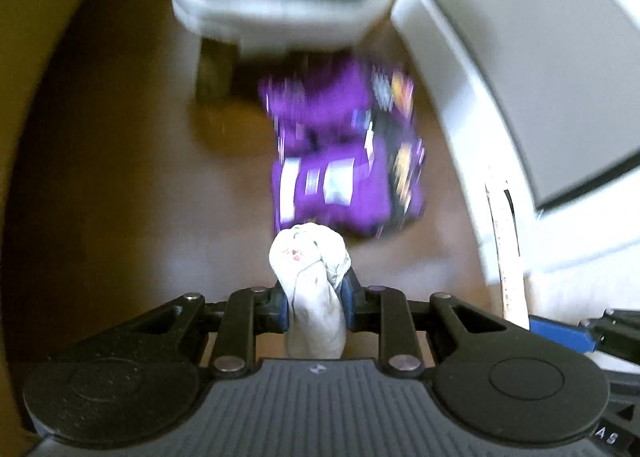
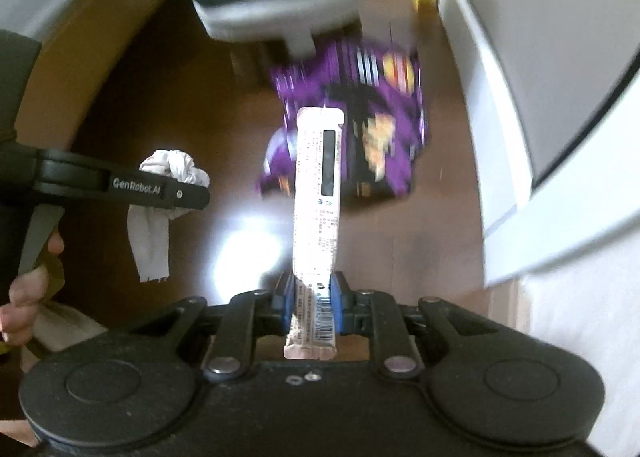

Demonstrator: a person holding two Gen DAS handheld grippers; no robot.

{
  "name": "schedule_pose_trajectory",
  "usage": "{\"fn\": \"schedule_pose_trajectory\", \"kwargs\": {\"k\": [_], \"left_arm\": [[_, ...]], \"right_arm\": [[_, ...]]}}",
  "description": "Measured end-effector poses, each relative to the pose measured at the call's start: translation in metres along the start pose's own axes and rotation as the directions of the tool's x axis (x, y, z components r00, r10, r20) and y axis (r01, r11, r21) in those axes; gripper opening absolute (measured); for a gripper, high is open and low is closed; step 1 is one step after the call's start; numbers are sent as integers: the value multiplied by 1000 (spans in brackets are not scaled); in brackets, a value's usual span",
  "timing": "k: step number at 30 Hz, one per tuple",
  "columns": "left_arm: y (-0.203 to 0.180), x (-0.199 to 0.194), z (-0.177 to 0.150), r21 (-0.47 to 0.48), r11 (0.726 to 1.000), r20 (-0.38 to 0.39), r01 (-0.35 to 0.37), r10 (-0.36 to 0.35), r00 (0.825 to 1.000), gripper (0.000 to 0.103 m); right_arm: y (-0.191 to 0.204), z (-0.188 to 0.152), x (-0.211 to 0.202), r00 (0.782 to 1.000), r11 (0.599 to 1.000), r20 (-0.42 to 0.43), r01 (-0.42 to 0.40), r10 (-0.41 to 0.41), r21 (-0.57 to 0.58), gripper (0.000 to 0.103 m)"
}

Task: Collect trash
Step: 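Lift the tissue and stick packet with both tools over the wastebasket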

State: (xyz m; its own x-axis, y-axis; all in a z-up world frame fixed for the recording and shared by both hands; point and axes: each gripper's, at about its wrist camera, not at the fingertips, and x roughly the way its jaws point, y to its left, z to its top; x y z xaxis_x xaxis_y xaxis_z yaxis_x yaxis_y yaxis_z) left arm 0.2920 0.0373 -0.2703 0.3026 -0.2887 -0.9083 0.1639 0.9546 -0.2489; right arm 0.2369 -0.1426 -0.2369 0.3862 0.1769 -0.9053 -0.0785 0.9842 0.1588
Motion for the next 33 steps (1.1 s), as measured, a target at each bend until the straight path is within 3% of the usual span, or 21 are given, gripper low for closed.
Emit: {"fn": "schedule_pose_trajectory", "kwargs": {"k": [4, 8, 14, 16, 19, 25, 31, 33], "left_arm": [[-4, -52, 37, -30, 999, 113, 19, -15, 993, 23], [-11, -104, 79, -49, 996, 239, 69, -55, 969, 23], [-33, -181, 142, -4, 994, 415, 110, -98, 904, 23], [-42, -206, 162, 28, 995, 471, 98, -99, 877, 23], [-51, -229, 190, 60, 995, 520, 76, -96, 849, 23], [-61, -250, 242, 84, 996, 580, -11, -40, 814, 23], [-52, -243, 283, 59, 996, 591, -70, 22, 806, 24], [-43, -235, 294, 49, 995, 582, -90, 45, 812, 24]], "right_arm": [[8, 38, -45, 990, 1000, 143, 9, -7, -17, 18], [17, 80, -86, 957, 999, 289, 17, -3, -48, 18], [23, 153, -137, 888, 999, 460, -10, 32, -49, 18], [23, 178, -142, 867, 999, 497, -14, 37, -49, 18], [27, 211, -150, 846, 998, 532, -14, 42, -57, 18], [36, 255, -150, 831, 997, 555, 13, 35, -82, 18], [47, 295, -138, 835, 994, 550, 49, 13, -98, 18], [53, 306, -131, 843, 993, 537, 57, 9, -106, 18]]}}
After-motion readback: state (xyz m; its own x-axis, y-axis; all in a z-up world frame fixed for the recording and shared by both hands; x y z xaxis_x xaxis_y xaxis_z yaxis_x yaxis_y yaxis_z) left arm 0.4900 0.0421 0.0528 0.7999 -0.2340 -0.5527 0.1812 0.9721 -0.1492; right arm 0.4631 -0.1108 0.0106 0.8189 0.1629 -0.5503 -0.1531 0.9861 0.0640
